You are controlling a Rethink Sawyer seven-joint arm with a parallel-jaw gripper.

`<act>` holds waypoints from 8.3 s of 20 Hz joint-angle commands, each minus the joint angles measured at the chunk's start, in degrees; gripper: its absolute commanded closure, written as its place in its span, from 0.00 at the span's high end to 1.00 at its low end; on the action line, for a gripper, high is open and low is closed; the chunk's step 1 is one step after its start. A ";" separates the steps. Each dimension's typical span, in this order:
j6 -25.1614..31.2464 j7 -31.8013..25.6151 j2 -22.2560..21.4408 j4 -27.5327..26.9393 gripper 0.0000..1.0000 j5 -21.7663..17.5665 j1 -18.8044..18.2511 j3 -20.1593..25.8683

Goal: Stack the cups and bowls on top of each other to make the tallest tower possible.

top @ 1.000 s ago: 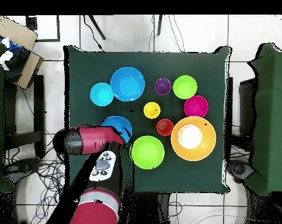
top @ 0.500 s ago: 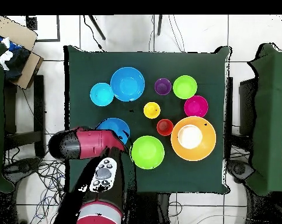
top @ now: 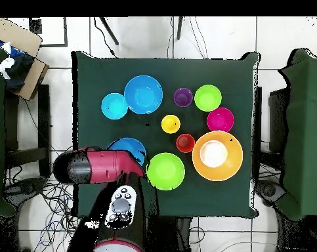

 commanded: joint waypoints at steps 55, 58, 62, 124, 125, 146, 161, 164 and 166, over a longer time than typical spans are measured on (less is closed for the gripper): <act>1.26 -4.84 -7.78 18.67 0.00 -14.31 -31.78 23.19; 1.63 -4.93 -7.92 18.83 0.00 -15.12 -33.05 23.99; 1.38 -5.08 -7.19 18.68 0.00 -16.43 -34.78 25.06; -4.24 4.13 -3.08 17.11 1.00 -24.54 -36.50 25.89; -4.76 4.11 -2.20 16.42 1.00 -24.64 -36.18 25.60; -8.52 1.39 4.67 12.05 1.00 -24.87 -36.47 25.05; -2.10 -0.27 -3.96 16.36 1.00 -22.24 -39.21 28.16; -1.27 -0.73 -5.17 17.18 1.00 -21.95 -40.09 28.90; -0.11 -1.29 -6.10 17.57 1.00 -21.54 -40.86 29.62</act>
